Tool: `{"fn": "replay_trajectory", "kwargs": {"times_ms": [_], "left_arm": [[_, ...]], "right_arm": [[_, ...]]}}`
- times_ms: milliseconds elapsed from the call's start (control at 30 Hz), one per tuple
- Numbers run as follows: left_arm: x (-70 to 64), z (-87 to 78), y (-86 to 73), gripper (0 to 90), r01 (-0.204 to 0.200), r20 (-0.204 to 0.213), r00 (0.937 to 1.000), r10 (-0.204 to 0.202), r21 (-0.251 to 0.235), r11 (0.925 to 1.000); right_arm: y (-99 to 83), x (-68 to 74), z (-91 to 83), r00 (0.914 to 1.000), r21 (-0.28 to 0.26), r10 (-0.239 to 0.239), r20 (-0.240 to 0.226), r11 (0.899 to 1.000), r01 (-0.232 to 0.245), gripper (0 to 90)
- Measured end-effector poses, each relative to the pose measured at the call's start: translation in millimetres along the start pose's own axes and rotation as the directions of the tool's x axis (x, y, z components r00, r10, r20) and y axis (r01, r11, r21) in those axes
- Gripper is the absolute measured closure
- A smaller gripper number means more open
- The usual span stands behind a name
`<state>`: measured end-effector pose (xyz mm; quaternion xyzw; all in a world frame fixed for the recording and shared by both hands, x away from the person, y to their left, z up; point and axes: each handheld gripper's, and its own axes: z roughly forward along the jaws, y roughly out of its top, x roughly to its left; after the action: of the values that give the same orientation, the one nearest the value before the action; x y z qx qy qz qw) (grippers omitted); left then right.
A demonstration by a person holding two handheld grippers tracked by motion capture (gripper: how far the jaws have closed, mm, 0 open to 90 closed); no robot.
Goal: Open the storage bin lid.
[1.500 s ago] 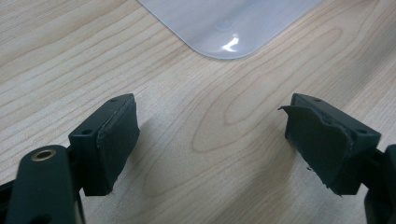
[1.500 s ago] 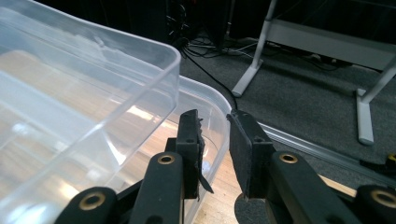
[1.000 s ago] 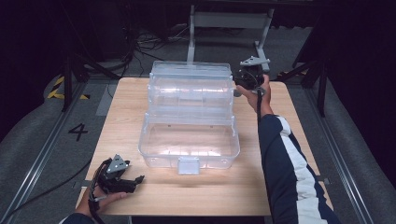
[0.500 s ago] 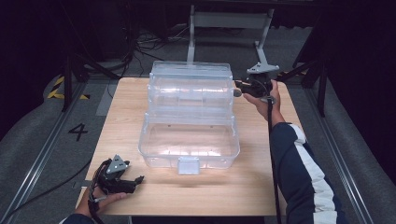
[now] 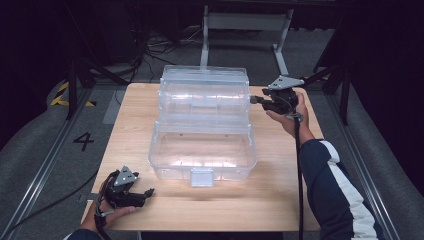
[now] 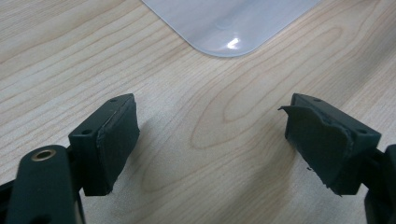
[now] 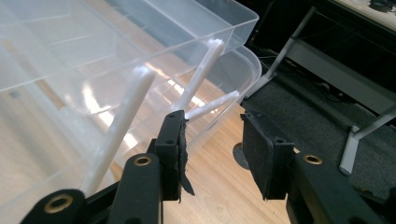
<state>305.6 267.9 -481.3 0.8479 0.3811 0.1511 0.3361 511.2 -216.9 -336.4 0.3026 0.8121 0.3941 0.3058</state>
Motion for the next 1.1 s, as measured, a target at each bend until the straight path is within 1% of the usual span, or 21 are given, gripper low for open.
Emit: {"fn": "replay_trajectory", "kwargs": {"times_ms": [100,133,200,267,400,467,700,767,833,1100], "left_arm": [[0.0,0.0,0.0,17.8,0.000,0.000,1.0000,0.000,0.000,1.0000],[0.0,0.0,0.0,17.8,0.000,0.000,1.0000,0.000,0.000,1.0000],[0.0,0.0,0.0,17.9,0.001,0.000,1.0000,-0.001,0.000,1.0000],[-0.1,0.0,0.0,17.9,0.001,0.000,1.0000,-0.001,0.000,1.0000],[0.0,0.0,0.0,17.8,0.001,0.000,1.0000,-0.001,0.000,1.0000],[-0.1,0.0,0.0,17.9,0.001,0.000,1.0000,-0.001,0.000,1.0000],[-0.1,0.0,0.0,17.9,0.001,0.000,1.0000,-0.001,0.000,1.0000],[-0.1,0.0,0.0,17.8,0.001,0.000,1.0000,-0.001,0.000,1.0000],[-0.1,0.0,0.0,17.8,0.001,0.000,1.0000,-0.001,0.000,1.0000],[-0.1,0.0,0.0,17.9,0.001,0.000,1.0000,-0.001,0.000,1.0000]], "right_arm": [[-3.7,2.1,-5.1,0.9998,0.007,-0.021,0.000,1.000,0.021,58.7],[-5.2,2.1,-6.9,0.9998,0.015,-0.015,-0.010,1.000,0.015,58.3],[-7.7,3.4,-10.5,0.9997,0.011,-0.025,-0.002,1.000,0.025,58.0],[-10.3,5.0,-13.6,0.9997,0.015,-0.023,-0.007,1.000,0.024,57.5],[-16.4,10.9,-19.5,0.9992,0.027,-0.039,-0.014,0.999,0.039,55.2],[-17.3,11.7,-20.6,0.9990,0.029,-0.043,-0.013,0.999,0.044,54.8],[-30.3,19.6,-28.3,0.9985,0.050,-0.049,-0.024,0.997,0.050,51.5],[-31.4,20.2,-29.3,0.9983,0.051,-0.053,-0.023,0.997,0.054,50.9],[-35.0,21.7,-31.9,0.9986,0.054,-0.047,-0.026,0.997,0.048,49.8],[-49.5,26.6,-38.9,0.9985,0.064,-0.048,-0.028,0.997,0.050,46.9]]}}
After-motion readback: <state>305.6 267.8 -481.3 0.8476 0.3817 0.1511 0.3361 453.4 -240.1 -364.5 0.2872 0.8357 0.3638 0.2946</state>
